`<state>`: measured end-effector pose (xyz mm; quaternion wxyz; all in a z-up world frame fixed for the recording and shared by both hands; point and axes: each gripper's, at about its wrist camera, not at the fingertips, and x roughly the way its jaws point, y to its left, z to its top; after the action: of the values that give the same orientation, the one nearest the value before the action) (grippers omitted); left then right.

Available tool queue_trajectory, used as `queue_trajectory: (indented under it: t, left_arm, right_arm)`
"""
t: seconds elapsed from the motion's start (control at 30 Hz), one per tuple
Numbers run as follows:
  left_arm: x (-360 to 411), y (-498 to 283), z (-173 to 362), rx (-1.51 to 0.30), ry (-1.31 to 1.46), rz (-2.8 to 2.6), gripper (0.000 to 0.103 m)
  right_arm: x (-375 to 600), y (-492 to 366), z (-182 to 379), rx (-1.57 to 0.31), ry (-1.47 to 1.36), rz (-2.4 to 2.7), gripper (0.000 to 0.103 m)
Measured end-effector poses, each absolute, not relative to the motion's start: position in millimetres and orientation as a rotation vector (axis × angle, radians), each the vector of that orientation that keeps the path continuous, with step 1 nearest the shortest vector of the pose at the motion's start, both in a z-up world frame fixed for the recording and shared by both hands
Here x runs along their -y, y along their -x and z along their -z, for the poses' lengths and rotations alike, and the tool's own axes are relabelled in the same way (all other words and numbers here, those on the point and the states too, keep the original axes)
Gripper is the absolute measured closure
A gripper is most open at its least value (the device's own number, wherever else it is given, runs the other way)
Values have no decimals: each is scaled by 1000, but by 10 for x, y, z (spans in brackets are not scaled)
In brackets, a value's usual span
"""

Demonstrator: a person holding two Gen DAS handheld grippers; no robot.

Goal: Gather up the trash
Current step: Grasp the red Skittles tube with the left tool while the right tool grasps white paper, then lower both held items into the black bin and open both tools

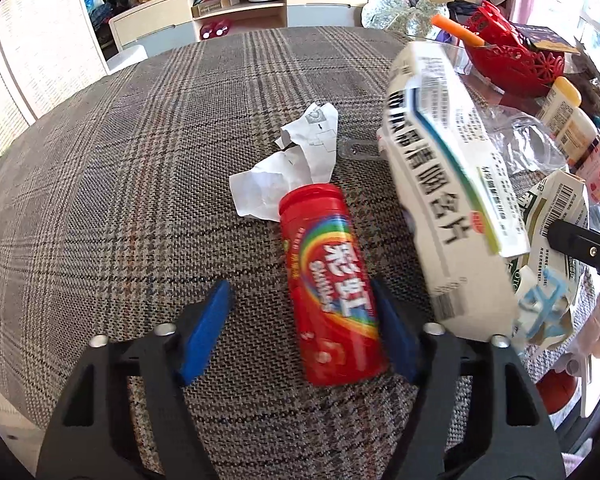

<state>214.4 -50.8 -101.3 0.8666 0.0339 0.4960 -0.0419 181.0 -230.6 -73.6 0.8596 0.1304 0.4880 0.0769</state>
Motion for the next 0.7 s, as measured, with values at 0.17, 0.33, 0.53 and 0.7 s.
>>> queue_trajectory:
  t: [0.17,0.33,0.53,0.7]
  left_arm:
    - [484,-1973,983,-1035,-109,66,70]
    - [426,-1782,976,-1040,-99,71,70]
    - [345,-1487,968,-1042,-69,76,71]
    - [312,-1145,973,-1033,-73,73,71]
  right_arm:
    - [2379,-1697,708,-1022,-271,-155,70]
    - [2464,-1505,691,-1023,-271,-158,70]
    - [2754,-1229,640,-976,-305,-84,70]
    - [2883,-1021,589,-976,-317,-89,70]
